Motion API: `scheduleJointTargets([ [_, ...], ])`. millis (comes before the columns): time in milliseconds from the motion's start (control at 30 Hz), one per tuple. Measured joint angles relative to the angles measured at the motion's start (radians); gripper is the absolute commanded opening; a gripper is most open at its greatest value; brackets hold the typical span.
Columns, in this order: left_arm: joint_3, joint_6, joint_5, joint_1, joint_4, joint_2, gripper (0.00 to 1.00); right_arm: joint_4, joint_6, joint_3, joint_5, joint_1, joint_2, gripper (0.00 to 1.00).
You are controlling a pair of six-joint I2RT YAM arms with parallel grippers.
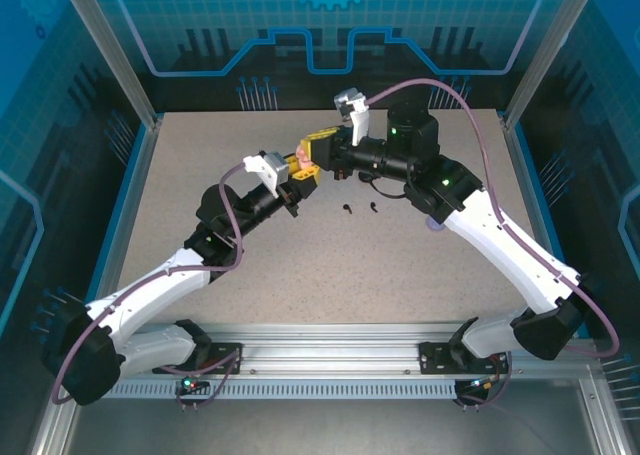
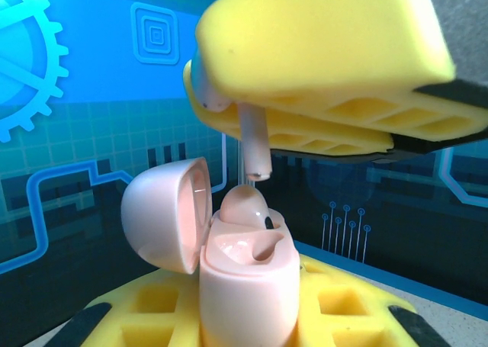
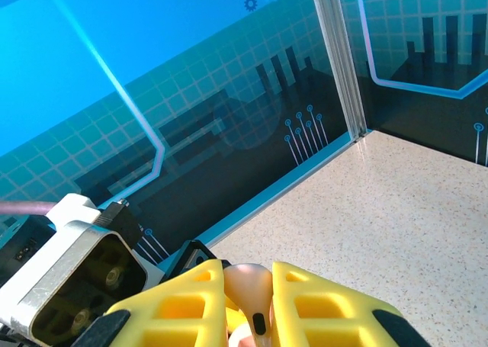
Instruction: Insert the wireless bluetooth earbuds into the charging case
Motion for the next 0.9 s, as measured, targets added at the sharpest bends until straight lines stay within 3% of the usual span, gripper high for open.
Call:
scheduleJointTargets([
  [900, 0.0, 0.022, -0.004, -0.003, -0.017, 0.0, 0.0, 0.008, -0.04, -0.043, -0.012, 0.003, -0.002, 0.15],
])
